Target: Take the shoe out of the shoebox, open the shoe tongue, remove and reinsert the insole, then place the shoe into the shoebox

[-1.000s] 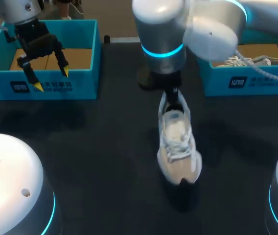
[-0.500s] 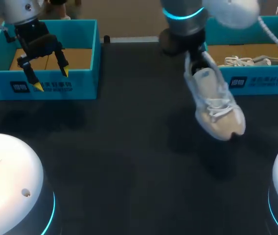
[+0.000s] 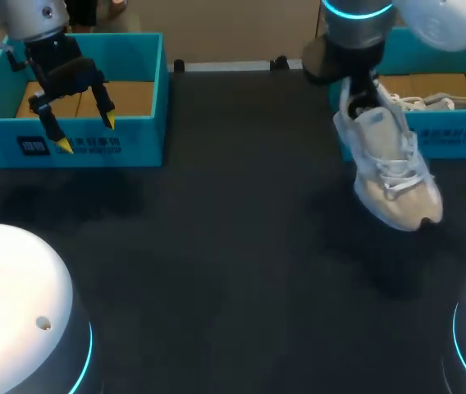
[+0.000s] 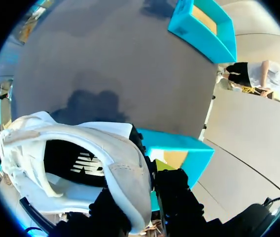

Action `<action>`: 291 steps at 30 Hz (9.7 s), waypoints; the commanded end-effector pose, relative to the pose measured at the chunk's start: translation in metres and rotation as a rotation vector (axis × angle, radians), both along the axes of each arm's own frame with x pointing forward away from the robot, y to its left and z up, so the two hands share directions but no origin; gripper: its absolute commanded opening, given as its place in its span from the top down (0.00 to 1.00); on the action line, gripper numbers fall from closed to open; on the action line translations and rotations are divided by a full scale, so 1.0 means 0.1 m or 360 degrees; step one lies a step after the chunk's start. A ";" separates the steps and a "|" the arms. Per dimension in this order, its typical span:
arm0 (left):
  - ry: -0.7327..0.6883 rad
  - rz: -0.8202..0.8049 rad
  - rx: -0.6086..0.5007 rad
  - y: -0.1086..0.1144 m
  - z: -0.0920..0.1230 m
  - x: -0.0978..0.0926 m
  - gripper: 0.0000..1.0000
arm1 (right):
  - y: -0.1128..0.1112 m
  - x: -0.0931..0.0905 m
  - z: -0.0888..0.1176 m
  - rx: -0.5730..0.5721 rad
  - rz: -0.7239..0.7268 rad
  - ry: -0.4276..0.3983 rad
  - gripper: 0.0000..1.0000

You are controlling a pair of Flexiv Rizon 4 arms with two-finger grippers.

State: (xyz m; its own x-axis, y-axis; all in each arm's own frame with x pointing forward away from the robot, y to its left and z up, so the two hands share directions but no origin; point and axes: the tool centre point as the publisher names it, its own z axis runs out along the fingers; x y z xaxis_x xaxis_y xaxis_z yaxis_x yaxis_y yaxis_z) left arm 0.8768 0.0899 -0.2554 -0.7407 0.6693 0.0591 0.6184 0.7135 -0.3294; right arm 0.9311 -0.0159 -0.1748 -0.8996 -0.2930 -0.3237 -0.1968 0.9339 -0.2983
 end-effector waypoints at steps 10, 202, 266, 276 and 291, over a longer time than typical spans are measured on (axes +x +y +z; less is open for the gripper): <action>-0.0002 0.0000 0.0003 0.00 0.00 0.00 0.00 | -1.07 1.24 0.69 0.0275 0.0081 0.0175 1.00; 0.0529 0.4300 0.0562 1.42 0.50 0.57 0.00 | -3.16 2.00 -0.71 0.0787 -0.2757 -0.0047 1.00; 0.0538 0.3372 0.0715 1.30 0.57 0.81 0.00 | -3.43 1.93 -1.27 0.0723 -0.2919 -0.0253 1.00; 0.0538 0.3372 0.0715 1.30 0.57 0.81 0.00 | -3.45 2.03 -1.27 0.0756 -0.2946 -0.0263 1.00; 0.0538 0.3372 0.0715 1.30 0.57 0.81 0.00 | -3.44 2.11 -1.31 0.0737 -0.2951 -0.0286 1.00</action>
